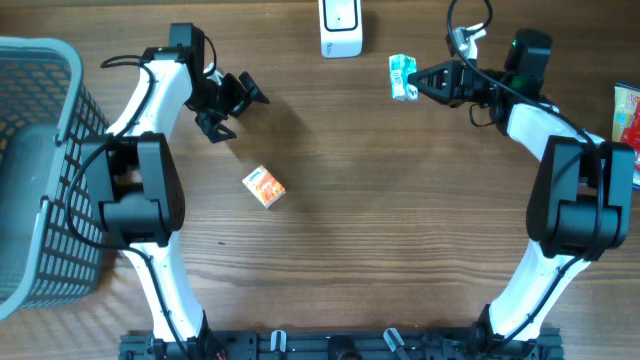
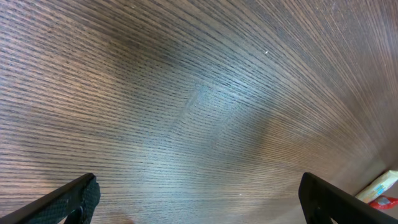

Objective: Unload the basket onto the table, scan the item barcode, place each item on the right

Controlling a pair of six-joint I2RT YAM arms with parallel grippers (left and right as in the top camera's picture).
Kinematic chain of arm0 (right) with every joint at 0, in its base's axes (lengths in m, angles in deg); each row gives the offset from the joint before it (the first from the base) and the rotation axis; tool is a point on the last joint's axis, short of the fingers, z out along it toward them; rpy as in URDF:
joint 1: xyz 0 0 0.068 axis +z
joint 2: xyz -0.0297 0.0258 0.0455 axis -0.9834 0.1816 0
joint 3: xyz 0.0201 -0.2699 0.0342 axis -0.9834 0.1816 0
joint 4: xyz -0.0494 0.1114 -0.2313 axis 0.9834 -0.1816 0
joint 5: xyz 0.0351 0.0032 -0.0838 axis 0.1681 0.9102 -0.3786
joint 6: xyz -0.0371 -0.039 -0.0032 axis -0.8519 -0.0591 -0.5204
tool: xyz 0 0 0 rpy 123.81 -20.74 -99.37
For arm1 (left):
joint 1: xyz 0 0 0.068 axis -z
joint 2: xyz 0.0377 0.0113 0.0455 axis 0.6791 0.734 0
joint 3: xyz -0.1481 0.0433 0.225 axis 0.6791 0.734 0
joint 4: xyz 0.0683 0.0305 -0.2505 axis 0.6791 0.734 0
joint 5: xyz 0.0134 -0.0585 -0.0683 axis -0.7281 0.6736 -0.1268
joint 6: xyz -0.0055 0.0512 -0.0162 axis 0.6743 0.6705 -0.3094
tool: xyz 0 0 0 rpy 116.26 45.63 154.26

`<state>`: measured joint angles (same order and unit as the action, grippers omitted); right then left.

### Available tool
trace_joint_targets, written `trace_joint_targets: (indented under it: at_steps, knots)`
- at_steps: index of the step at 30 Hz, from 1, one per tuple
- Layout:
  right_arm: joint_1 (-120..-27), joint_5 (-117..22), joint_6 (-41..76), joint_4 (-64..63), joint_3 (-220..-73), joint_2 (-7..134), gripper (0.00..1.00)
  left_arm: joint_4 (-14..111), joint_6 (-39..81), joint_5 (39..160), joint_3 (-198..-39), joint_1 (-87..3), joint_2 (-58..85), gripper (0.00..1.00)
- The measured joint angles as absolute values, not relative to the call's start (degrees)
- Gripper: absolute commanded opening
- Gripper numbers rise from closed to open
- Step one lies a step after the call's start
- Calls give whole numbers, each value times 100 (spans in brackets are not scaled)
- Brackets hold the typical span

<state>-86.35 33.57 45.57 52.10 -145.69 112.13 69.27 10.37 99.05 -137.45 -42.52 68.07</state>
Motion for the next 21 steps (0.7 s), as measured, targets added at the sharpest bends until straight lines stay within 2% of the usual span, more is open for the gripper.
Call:
trace_joint_targets:
  at_steps: [4,6,9,11,12,14,15,16,18,19,21]
  knots:
    - [-8635,3355,4625,5360,-14569,11213,4,6927,1039,9907,-13745,-4252,6807,100]
    - [-8628,3042,5082,5675,-14569,11213,5,6927,1037,9907,-13745,-4252,6807,100]
    - [-8453,2043,6061,6993,-14624,11215,4,6927,1037,9907,-13745,-4252,6807,100]
    - [-8211,1501,6251,6770,-15017,11215,5,6925,1039,9907,-13745,-4252,6807,100]
    - [-8044,1117,6179,6134,-15393,11215,5,6930,1037,9905,-13745,-4252,6807,100]
    - [-7684,-18,5432,3524,-16464,11215,5,6927,1039,9907,-13745,-4252,6807,100]
    - [-7459,-1165,4677,2067,-17061,11217,5,6936,1037,9905,-13745,-4252,6807,100]
    - [-7253,-2144,4205,1345,-17513,11219,5,6932,1039,9907,-13745,-4252,6807,100]
    - [-6790,-4201,3112,974,-18125,11219,5,6927,1039,9907,-13745,-4252,6807,100]
    - [-6340,-5624,2063,1404,-18350,11217,5,6927,1039,9905,-13745,-4252,6807,100]
    - [-5782,-7018,551,2285,-18405,11245,5,6925,1037,9905,-13745,-4252,6807,100]
